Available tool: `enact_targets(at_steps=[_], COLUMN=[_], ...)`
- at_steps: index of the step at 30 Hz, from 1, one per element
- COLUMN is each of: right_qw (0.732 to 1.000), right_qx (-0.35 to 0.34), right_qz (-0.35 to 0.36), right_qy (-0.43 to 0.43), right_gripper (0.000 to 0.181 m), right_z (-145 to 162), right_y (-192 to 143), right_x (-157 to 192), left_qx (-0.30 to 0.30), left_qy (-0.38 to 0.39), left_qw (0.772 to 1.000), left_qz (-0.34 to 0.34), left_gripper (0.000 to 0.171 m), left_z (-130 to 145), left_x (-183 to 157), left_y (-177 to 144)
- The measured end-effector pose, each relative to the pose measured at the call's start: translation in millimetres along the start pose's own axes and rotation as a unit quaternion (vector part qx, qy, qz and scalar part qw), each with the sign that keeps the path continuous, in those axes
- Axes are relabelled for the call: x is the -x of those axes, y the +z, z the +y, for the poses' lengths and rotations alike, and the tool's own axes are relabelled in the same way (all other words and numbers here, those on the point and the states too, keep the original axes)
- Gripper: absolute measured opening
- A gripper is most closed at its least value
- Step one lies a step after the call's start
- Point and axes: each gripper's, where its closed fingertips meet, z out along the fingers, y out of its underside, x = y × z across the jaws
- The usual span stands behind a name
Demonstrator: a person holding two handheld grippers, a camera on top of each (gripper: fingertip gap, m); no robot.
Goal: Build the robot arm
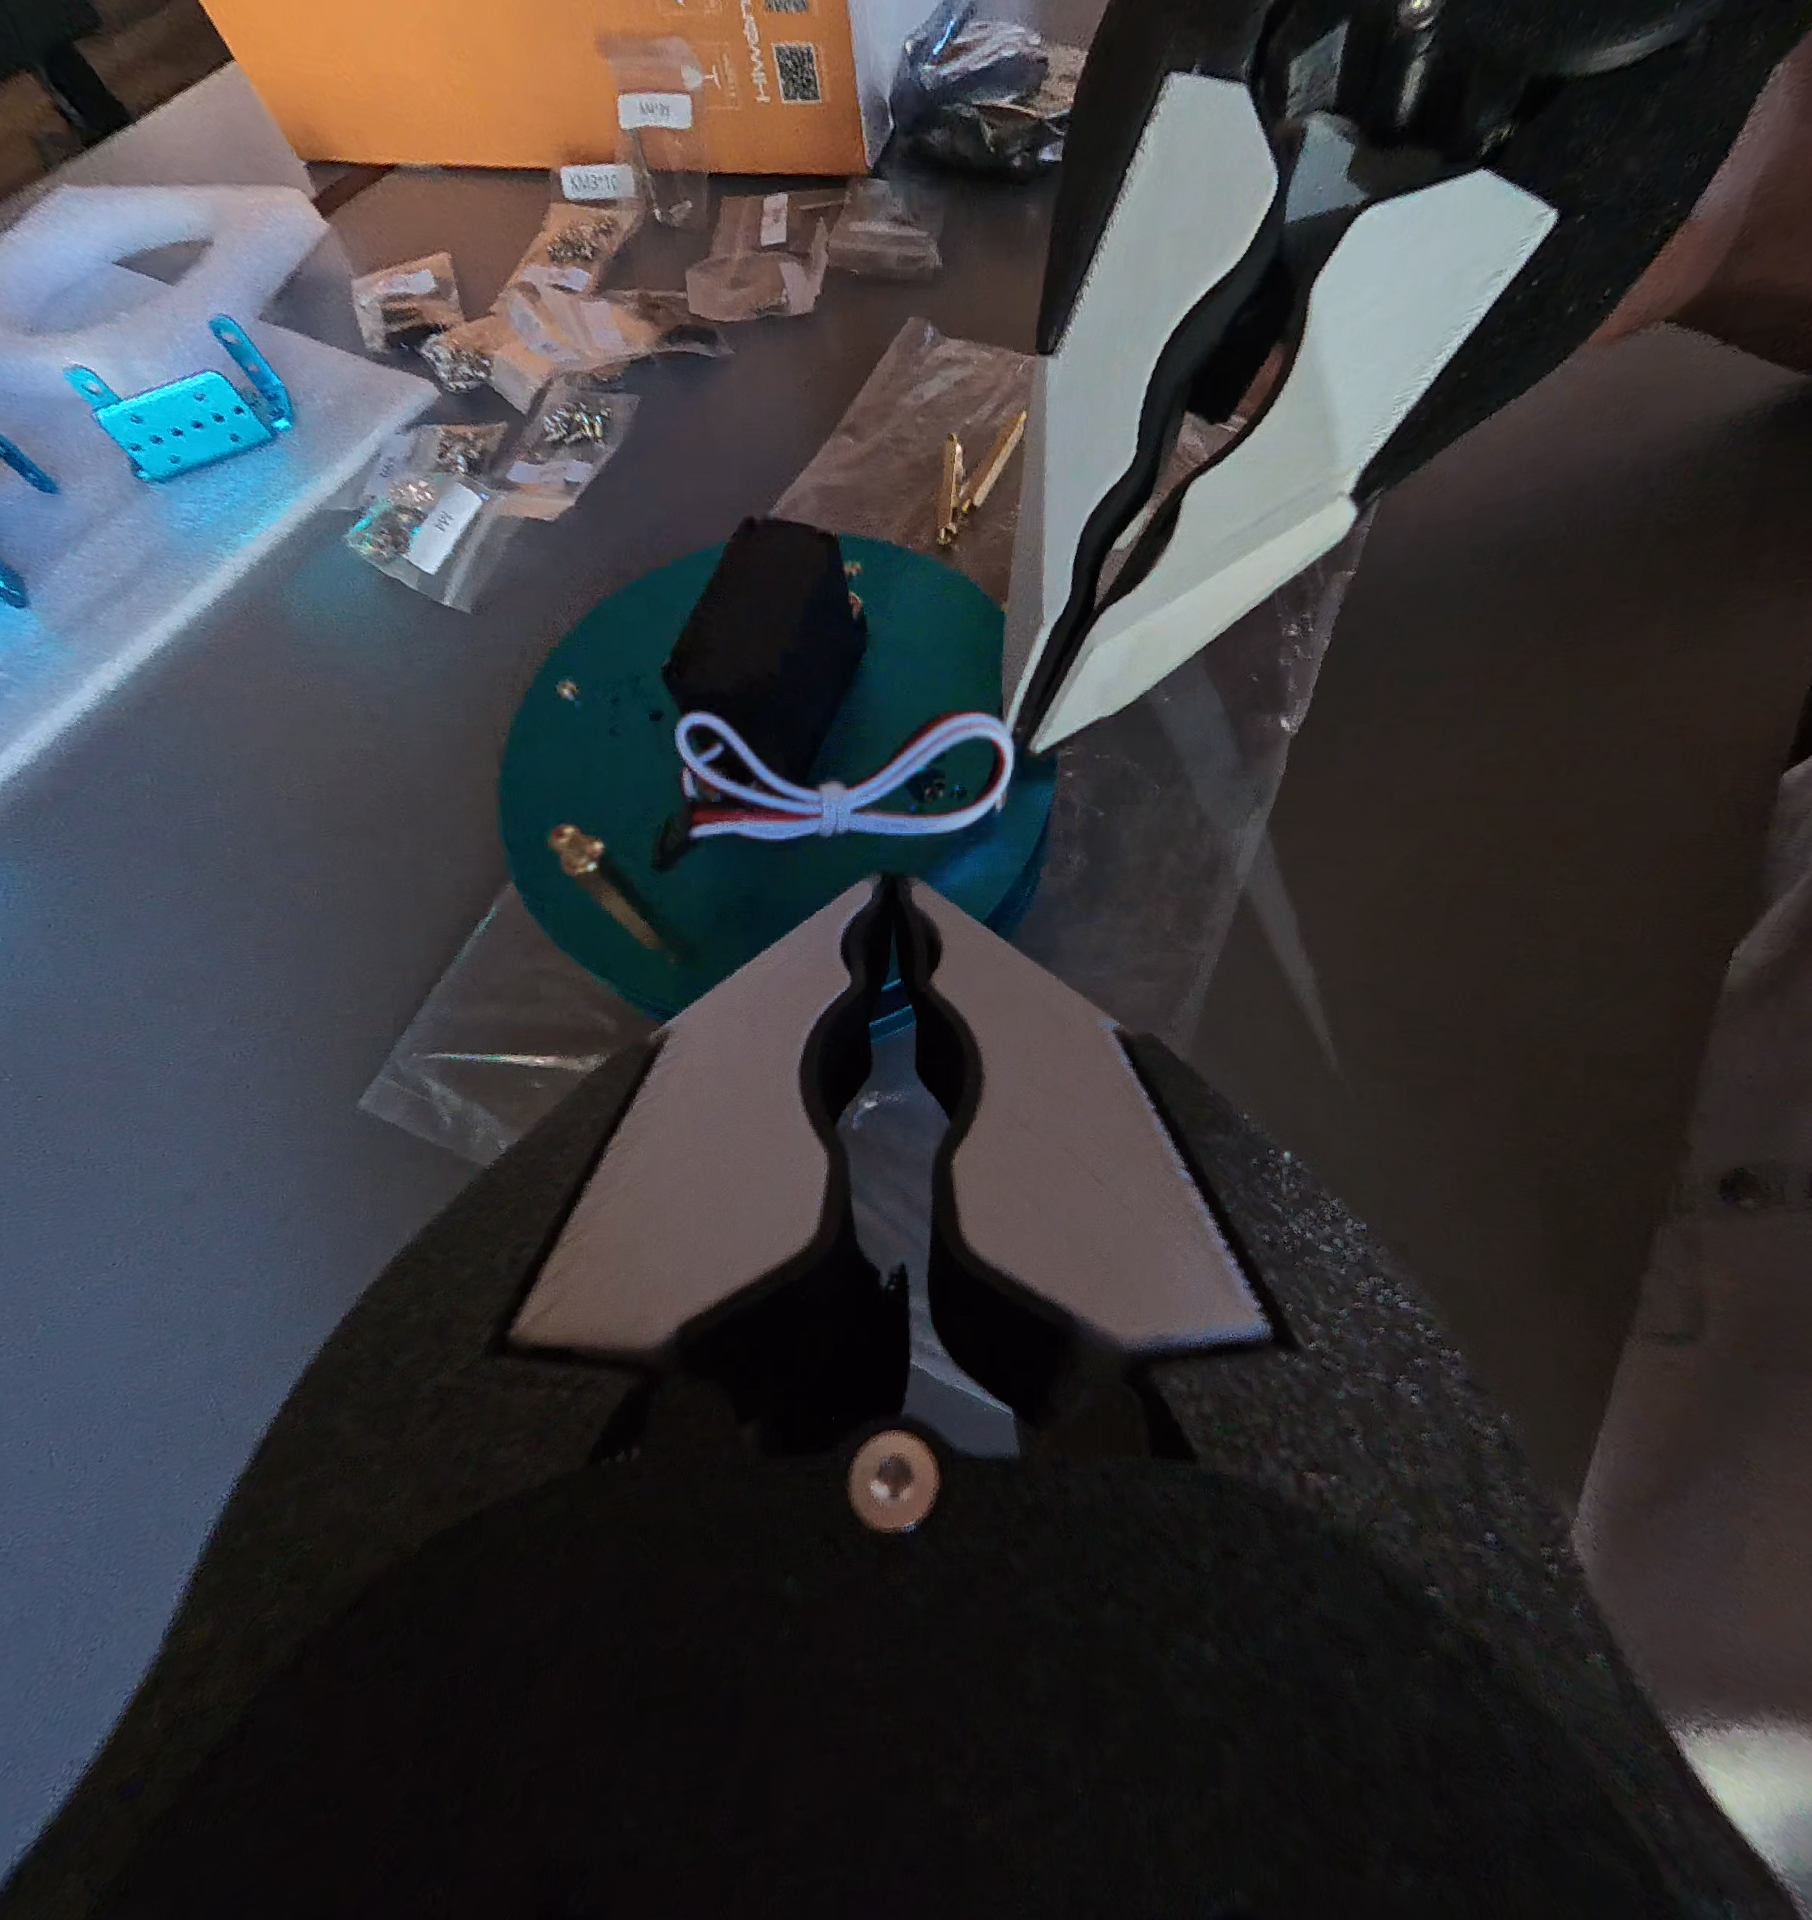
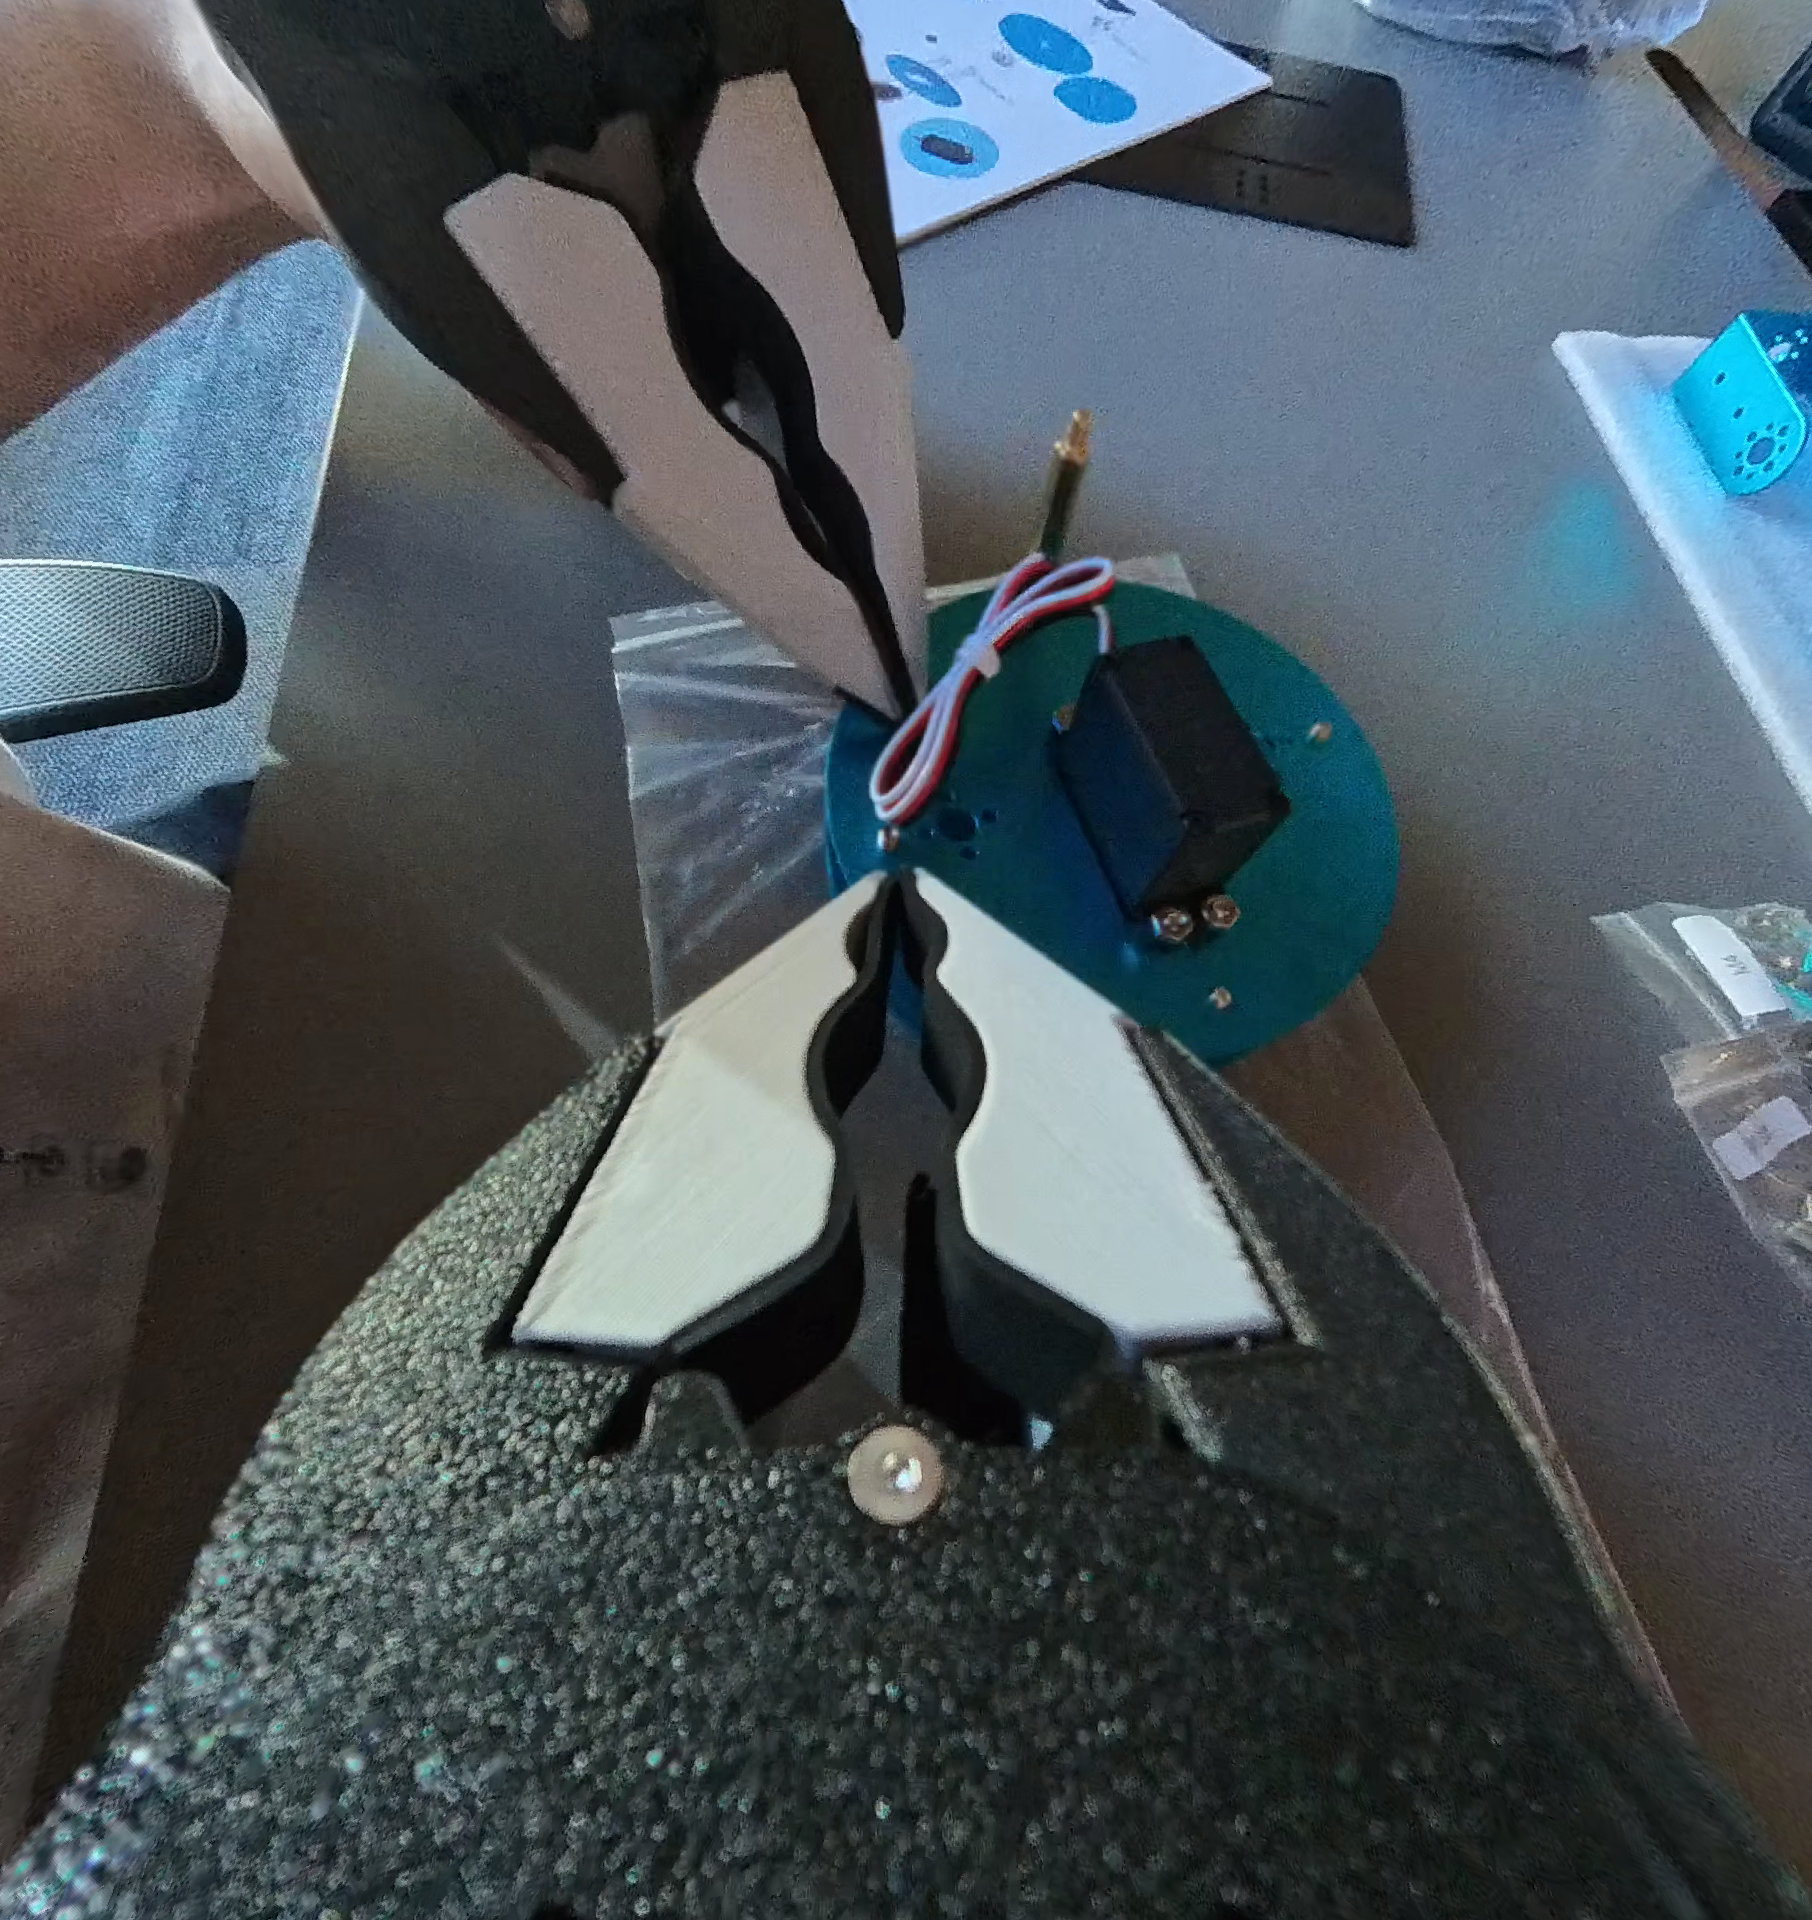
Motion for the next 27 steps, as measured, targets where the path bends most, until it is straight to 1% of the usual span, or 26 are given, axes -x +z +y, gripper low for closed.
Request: enact_targets(at_steps=[3,6,7,8,9,10,12,14,15,16,19,22,24,27], right_qw=[1.0,0.998,0.997,0.996,0.994,0.992,0.99,0.988,0.988,0.988,0.989,0.988,0.989,0.989], right_qx=[-0.016,-0.031,-0.026,-0.013,0.008,0.034,0.071,0.065,0.055,0.052,0.073,0.102,0.099,0.104], right_qz=[0.002,0.033,0.044,0.051,0.056,0.061,0.058,0.045,0.03,0.029,0.021,0.032,0.028,0.028], right_qy=[0.021,0.05,0.062,0.078,0.094,0.103,0.109,0.13,0.141,0.144,0.127,0.115,0.11,0.105], right_gripper=[0.0,0.0,0.002,0.009,0.016,0.019,0.019,0.02,0.021,0.021,0.02,0.018,0.007,0.005], right_z=[0,3,10,20,33,48,73,79,77,77,80,88,85,85], right_y=[-6,-26,-34,-41,-46,-51,-61,-69,-69,-69,-55,-39,-35,-35], right_x=[-5,-25,-33,-40,-45,-49,-48,-45,-41,-42,-38,-42,-41,-40], left_qx=[-0.002,-0.006,-0.008,-0.009,-0.012,-0.018,-0.034,-0.056,-0.069,-0.083,-0.108,-0.105,-0.095,-0.072], left_qy=[-0.005,-0.011,-0.012,-0.014,-0.019,-0.025,-0.041,-0.062,-0.074,-0.086,-0.1,-0.073,-0.044,0.01], left_qw=[1.0,1.0,1.0,1.0,1.0,0.999,0.998,0.996,0.995,0.993,0.989,0.992,0.994,0.997], left_qz=[0.0,-0.005,-0.008,-0.012,-0.017,-0.018,-0.015,-0.013,-0.014,-0.017,-0.022,-0.022,-0.024,-0.037], left_gripper=[0.0,0.0,0.0,0.0,0.0,0.0,0.0,0.0,0.0,0.0,0.0,0.003,0.005,0.009], left_z=[1,1,2,2,2,2,1,-2,-5,-8,-18,-28,-33,-38], left_x=[2,2,2,2,3,3,1,-1,-1,-1,-5,-17,-26,-35], left_y=[0,0,-1,-2,-3,-5,-12,-22,-27,-30,-34,-27,-21,-11])
